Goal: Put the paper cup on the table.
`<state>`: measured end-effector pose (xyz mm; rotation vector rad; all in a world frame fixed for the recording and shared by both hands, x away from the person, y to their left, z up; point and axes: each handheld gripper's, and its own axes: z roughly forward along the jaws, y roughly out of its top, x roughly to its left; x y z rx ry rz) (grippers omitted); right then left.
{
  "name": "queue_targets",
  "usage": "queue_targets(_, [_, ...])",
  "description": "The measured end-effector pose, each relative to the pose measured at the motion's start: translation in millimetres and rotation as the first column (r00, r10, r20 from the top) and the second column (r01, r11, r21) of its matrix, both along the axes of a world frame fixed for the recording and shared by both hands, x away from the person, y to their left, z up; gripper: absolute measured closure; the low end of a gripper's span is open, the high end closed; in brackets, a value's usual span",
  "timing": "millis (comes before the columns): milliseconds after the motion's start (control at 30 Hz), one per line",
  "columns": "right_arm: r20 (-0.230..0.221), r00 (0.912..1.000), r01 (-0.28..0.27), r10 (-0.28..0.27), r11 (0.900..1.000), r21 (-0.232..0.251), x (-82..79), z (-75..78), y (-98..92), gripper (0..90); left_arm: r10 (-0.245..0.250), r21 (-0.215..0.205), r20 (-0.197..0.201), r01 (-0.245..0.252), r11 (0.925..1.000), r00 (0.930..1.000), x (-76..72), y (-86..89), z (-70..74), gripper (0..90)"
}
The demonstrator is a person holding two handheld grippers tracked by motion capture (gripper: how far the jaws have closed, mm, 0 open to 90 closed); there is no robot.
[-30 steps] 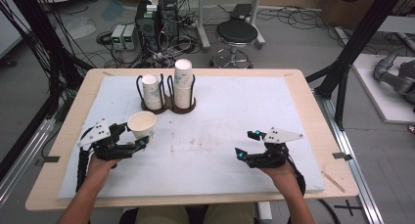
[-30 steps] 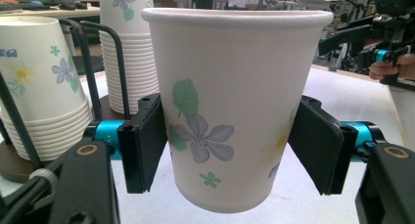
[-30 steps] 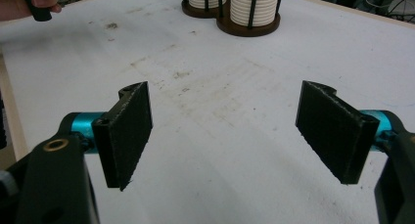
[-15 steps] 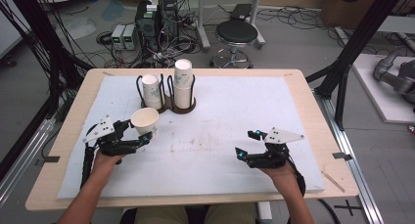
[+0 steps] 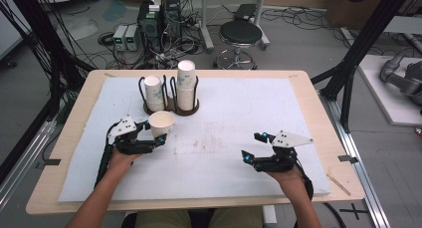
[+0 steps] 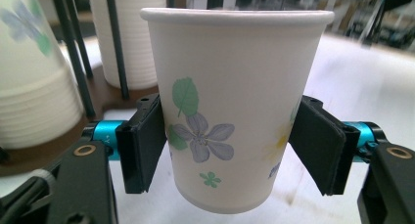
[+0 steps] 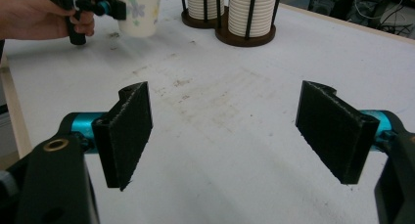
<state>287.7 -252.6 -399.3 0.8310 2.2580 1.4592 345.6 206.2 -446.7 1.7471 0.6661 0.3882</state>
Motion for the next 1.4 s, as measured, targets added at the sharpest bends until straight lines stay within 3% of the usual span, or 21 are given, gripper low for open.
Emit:
queue_targets(367, [-0.002, 1.0, -0.001, 0.001, 1.0, -0.001, -0.2, -0.1, -1.1, 22.1, 0.023, 0.114, -0.062, -0.016, 0.9934, 0.9978, 1.1, -3.7, -5.8, 31.9])
queue_targets(733, [-0.004, 1.0, 0.005, -0.005, 1.0, -0.002, -1.8, -0.1, -3.8, 22.0, 0.045, 0.228, -0.12, -0.017, 0.9735, 0.9917, -10.1, -0.6, -2.6, 32.1])
queue_targets(833, [-0.004, 1.0, 0.005, -0.005, 1.0, -0.004, -1.8, -0.6, -4.4, 22.1, 0.042, 0.253, -0.121, -0.01, 0.9674, 0.9918, -12.0, 1.5, -2.8, 31.6])
queue_targets(933, [-0.007, 1.0, 0.004, -0.004, 1.0, -0.003, -1.7, -0.6, -4.7, 22.0, 0.051, 0.252, -0.116, -0.02, 0.9675, 0.9919, -12.4, 2.7, -2.3, 29.5])
queue_targets(1133, [-0.015, 0.9999, 0.008, -0.008, 1.0, -0.006, -1.9, -1.3, -6.1, 22.0, 0.057, 0.178, -0.139, -0.032, 0.9835, 0.9887, -16.1, 8.6, 1.8, 17.4])
queue_targets(1400, [-0.017, 0.999, 0.042, -0.042, 0.999, -0.015, -2.2, -4.1, -14.9, 22.0, 0.041, 0.115, -0.094, -0.03, 0.9929, 0.9947, -37.2, 34.9, 11.9, 16.8])
